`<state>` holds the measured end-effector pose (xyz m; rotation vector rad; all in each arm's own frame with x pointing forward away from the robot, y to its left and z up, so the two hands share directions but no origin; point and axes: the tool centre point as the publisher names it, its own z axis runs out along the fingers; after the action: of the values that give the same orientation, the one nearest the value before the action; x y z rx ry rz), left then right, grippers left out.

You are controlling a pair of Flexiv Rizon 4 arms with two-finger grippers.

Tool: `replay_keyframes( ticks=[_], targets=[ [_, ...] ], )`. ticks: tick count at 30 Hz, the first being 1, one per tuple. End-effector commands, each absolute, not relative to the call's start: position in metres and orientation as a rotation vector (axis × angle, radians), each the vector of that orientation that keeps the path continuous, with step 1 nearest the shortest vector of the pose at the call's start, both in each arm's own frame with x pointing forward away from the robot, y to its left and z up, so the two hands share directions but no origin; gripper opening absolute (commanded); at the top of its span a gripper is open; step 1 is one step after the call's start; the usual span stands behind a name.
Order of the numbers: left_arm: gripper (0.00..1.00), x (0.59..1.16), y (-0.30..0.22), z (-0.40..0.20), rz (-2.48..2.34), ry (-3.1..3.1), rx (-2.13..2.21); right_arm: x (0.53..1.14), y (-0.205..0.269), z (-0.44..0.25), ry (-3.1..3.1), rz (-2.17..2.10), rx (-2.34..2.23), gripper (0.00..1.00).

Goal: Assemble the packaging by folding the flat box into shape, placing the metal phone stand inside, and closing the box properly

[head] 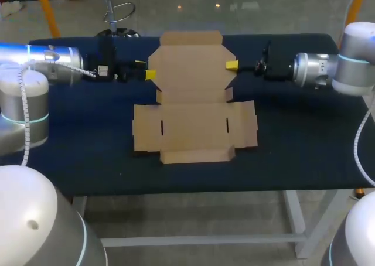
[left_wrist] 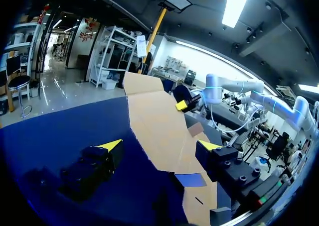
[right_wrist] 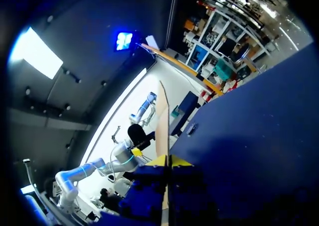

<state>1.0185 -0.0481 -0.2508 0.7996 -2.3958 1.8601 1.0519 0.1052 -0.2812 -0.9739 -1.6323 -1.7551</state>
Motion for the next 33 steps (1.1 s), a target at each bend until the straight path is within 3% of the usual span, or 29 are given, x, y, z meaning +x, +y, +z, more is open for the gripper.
replay_keyframes(
  ticks=[1, 13, 33],
  targets=[
    [1.00, 1.032, -0.044, -0.249, 1.801, -2.307, 0.553, 1.055, 0.106, -0.281, -1.630, -1.758, -0.947, 0.00],
    [1.00, 1.029, -0.039, -0.247, 1.775, -2.336, 0.594, 1.044, 0.108, -0.269, -1.650, -1.808, -0.895, 0.00],
    [1.00, 1.046, -0.078, -0.235, 1.834, -2.325, 0.546, 1.057, 0.117, -0.247, -1.716, -1.899, -0.821, 0.00]
  ],
)
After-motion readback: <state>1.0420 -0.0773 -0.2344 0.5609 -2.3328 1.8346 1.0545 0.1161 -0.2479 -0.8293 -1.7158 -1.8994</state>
